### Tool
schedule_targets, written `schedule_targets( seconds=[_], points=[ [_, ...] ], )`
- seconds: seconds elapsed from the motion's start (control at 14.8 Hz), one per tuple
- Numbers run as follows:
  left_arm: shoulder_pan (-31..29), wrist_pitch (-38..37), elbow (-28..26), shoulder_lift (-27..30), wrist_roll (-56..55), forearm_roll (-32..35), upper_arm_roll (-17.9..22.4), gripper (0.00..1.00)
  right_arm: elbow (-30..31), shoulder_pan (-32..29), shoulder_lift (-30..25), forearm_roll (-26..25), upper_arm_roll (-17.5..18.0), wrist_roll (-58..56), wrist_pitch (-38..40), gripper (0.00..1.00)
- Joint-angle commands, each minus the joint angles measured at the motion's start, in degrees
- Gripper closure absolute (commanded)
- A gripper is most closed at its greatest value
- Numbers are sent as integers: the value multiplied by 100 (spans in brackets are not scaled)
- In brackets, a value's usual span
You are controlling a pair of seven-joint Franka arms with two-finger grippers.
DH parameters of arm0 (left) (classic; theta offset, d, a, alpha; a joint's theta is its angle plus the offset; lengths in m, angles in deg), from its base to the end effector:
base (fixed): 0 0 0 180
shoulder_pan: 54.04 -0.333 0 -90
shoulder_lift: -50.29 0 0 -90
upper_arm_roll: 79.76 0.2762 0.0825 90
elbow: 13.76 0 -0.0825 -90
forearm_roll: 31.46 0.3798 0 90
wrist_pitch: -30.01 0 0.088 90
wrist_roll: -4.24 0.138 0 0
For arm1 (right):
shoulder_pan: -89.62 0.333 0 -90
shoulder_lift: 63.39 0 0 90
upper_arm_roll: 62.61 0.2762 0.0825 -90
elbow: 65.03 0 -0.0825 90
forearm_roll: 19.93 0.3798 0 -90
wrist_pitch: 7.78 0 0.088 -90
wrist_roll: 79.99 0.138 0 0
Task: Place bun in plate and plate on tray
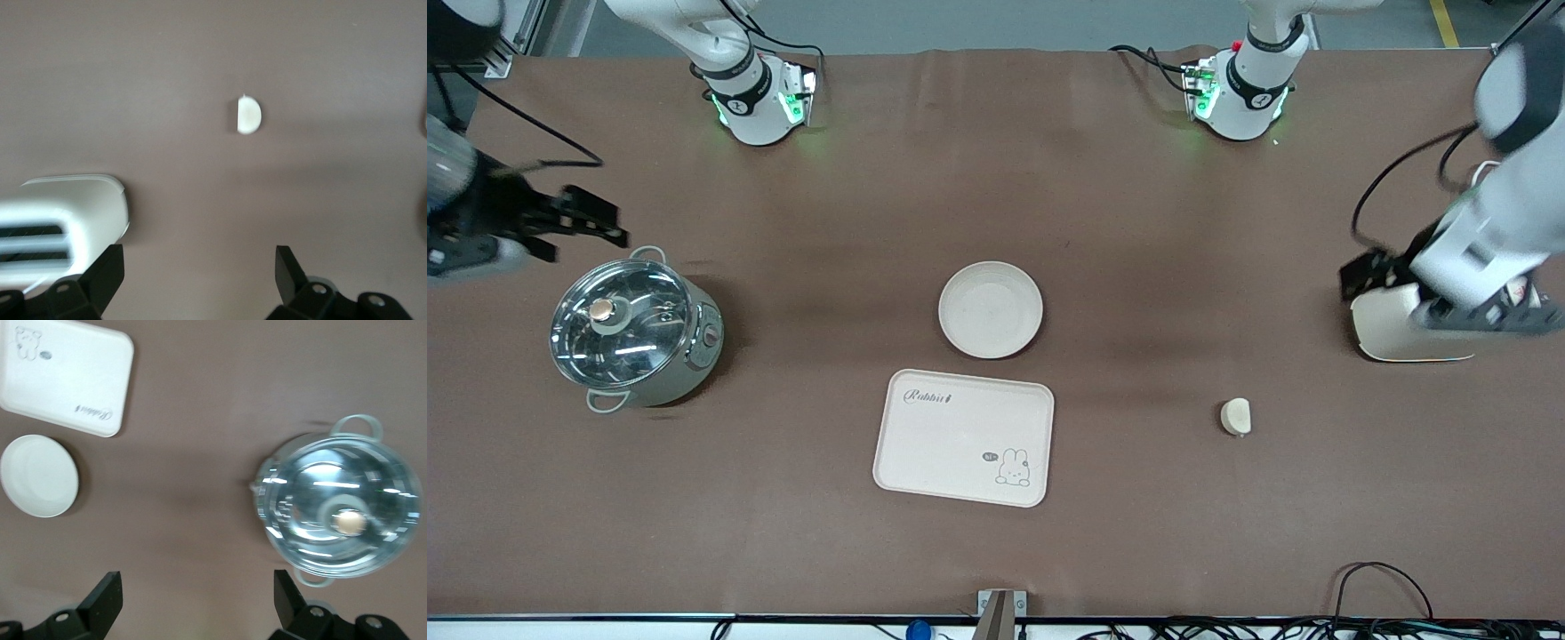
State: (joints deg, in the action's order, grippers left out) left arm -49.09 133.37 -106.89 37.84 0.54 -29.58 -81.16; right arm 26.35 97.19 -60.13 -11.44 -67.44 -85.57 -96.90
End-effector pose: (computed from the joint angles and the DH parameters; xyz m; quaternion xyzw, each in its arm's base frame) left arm 0.6075 -0.0630 0.4212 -0.9994 0.0270 0.0181 0.0149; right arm 0.5560 0.0481 0.5113 -0.9938 -0.0698 0.0461 0.0728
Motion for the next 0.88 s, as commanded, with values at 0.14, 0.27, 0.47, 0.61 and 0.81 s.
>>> schedule_targets(
  seconds=[0.14,0.27,0.47,0.61,0.81],
  points=[
    [25,2347,-554,-1522,-228,49,-159,0,1064,725,78,267,-36,994,-1044,0],
    [33,3695,-1188,-1760,-385,14,-177,0,1468,1095,78,267,-36,1347,-1422,0],
    [7,4550,-1488,-2042,-694,-39,-352,0,2407,1342,8,713,-36,1348,-2264,0],
    [-11,5007,-1716,-2139,-712,-39,-379,12,2884,1535,-45,996,-36,1366,-2801,0],
    [-28,5089,-1771,-2121,-685,-30,-396,68,3542,1921,-88,1302,-36,1366,-3775,0]
  ],
)
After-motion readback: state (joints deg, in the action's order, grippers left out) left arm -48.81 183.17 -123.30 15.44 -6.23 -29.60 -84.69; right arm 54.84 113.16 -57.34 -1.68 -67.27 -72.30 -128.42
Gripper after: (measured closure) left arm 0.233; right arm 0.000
